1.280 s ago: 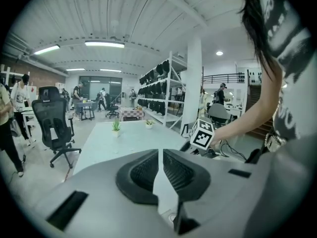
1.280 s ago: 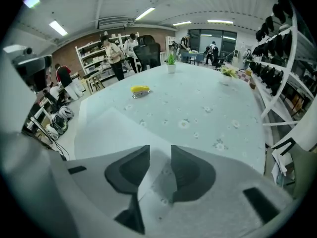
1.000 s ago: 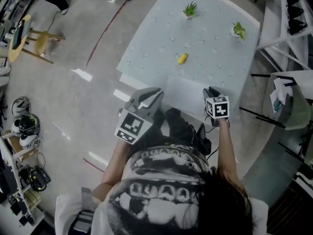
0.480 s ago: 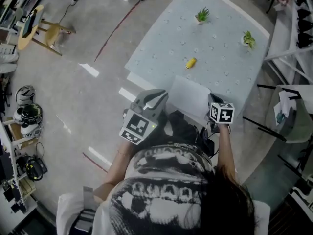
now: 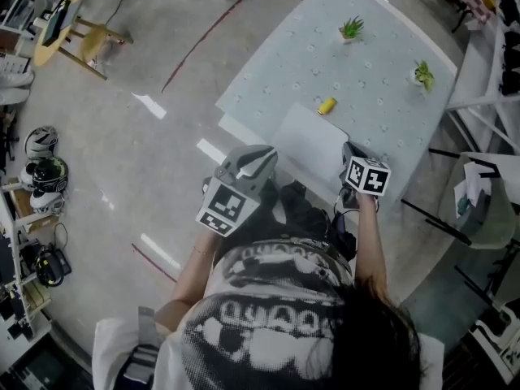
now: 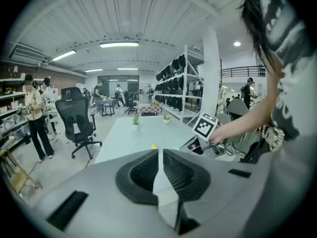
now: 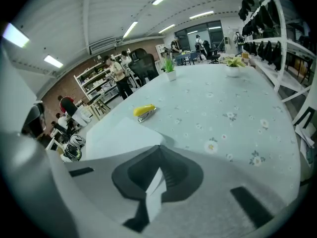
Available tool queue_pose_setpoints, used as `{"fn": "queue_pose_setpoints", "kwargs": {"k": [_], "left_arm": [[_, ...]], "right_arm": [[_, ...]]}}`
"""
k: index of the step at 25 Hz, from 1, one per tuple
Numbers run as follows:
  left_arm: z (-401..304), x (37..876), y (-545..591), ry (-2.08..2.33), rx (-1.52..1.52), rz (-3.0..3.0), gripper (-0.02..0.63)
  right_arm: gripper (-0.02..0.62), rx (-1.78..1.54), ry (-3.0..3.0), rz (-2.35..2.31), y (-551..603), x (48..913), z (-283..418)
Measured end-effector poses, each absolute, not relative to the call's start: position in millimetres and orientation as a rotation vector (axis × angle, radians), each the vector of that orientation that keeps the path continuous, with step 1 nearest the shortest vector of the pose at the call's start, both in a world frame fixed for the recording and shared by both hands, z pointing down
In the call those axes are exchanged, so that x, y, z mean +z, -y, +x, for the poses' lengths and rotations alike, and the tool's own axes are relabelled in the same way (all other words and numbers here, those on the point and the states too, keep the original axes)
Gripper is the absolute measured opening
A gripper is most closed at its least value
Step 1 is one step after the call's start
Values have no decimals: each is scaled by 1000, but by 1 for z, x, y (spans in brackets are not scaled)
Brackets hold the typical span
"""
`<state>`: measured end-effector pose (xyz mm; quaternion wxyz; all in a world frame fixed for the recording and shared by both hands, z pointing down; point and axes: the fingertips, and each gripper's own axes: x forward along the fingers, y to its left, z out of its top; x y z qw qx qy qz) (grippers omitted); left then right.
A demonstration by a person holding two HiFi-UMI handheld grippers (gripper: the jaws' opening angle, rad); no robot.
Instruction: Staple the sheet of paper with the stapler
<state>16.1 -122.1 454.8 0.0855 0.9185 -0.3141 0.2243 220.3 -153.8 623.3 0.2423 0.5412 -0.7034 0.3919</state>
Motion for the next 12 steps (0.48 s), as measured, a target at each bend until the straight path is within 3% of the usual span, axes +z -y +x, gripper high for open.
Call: {"fn": "queue_pose_setpoints", "kwargs": {"k": [12], "left_arm": [[2, 460, 123, 955, 668, 2719, 26]], "right_arm": [[6, 1167, 1874, 1588, 171, 629, 228]]}}
